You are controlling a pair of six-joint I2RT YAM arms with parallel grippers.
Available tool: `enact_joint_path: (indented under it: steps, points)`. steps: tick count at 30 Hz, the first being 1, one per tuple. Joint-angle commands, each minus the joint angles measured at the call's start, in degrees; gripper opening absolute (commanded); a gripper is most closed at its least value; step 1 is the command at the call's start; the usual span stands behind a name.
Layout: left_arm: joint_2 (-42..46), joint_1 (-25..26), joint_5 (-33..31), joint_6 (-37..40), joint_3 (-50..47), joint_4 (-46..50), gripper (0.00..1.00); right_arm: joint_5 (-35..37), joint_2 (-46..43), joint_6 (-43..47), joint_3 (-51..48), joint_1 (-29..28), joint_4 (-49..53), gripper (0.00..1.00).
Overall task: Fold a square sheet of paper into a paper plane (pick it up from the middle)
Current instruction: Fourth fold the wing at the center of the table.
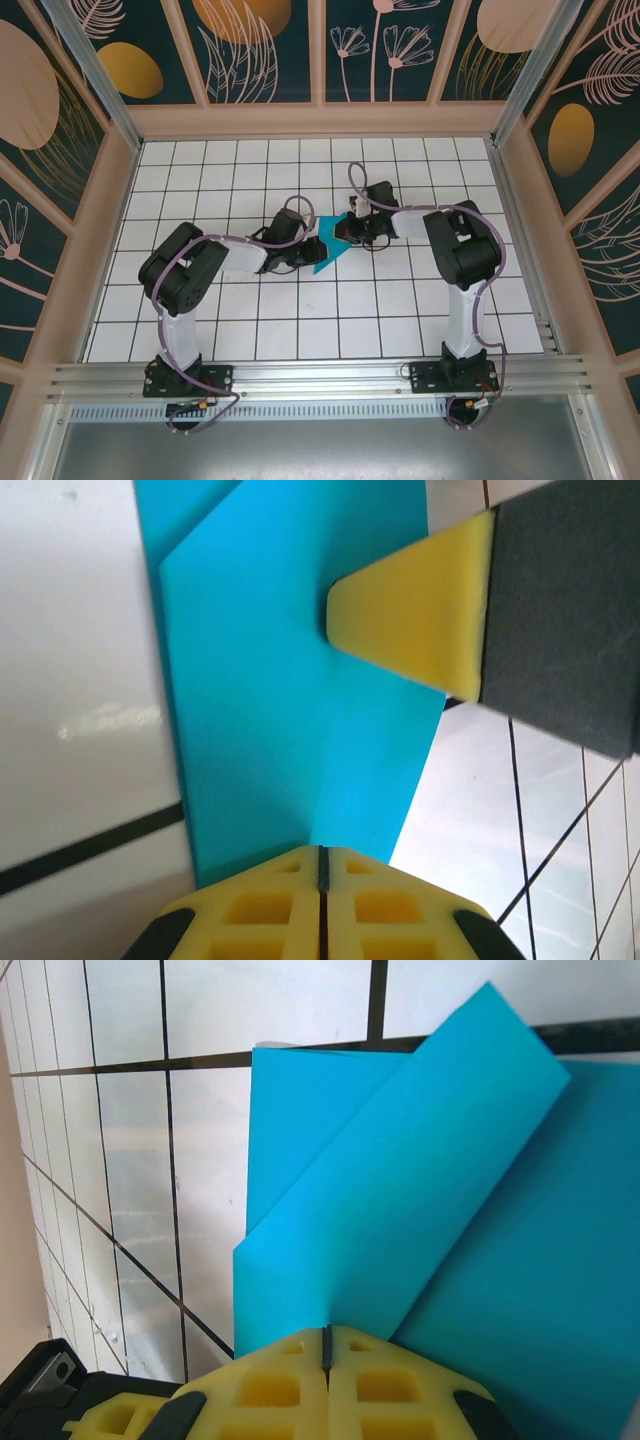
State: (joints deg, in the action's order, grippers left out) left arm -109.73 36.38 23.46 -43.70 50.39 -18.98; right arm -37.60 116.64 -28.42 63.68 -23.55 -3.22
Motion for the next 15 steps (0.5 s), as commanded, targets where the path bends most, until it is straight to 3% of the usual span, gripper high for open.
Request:
enact_joint_path:
  steps: [1,15]
  points:
    - [1.8,0.2,2.6,0.5,-4.3,5.3,0.10,5.9,3.9,1.3,0.0,0.6,2.4,0.05]
    - [5.1,1.5,4.1,5.1,-7.4,11.1,0.10,6.6,4.6,1.5,0.3,0.6,3.2,0.05]
